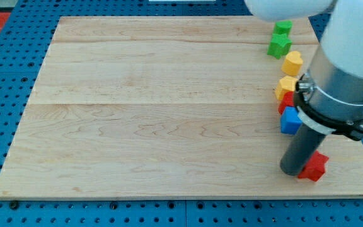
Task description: Adjust the blocks on the board in a vertical line
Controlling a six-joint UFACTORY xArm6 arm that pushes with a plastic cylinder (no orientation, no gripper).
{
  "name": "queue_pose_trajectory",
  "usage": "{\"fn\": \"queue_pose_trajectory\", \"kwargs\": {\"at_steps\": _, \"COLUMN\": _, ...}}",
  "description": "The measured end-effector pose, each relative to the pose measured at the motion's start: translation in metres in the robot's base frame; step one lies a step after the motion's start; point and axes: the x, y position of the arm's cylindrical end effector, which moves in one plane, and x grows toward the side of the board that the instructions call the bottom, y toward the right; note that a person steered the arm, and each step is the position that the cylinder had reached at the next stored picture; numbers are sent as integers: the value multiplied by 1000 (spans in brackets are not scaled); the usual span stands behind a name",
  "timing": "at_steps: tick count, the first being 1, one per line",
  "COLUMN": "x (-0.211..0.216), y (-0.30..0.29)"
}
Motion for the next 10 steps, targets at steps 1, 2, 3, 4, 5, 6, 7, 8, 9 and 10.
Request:
{"fn": "queue_pose_trajectory", "kwargs": {"at_steps": 1, "x": 0, "y": -37}}
{"fn": "queue_pose_trajectory", "kwargs": {"at_steps": 2, "x": -4, "y": -49}}
{"fn": "queue_pose_trajectory", "kwargs": {"at_steps": 3, "x": -6, "y": -48}}
{"fn": "queue_pose_trajectory", "kwargs": {"at_steps": 4, "x": -23, "y": -48}}
{"fn": "queue_pose_trajectory", "kwargs": {"at_steps": 5, "x": -71, "y": -44}}
{"fn": "queue_pose_trajectory", "kwargs": {"at_steps": 6, "x": -96, "y": -44}}
{"fn": "queue_pose_trajectory", "kwargs": {"at_steps": 7, "x": -140, "y": -53}}
{"fn": "queue_pose_trajectory", "kwargs": {"at_steps": 8, "x": -168, "y": -65}}
{"fn": "queue_pose_trajectory", "kwargs": {"at_steps": 9, "x": -153, "y": -65}}
{"fn": "queue_pose_trajectory", "kwargs": {"at_steps": 10, "x": -127, "y": -65}}
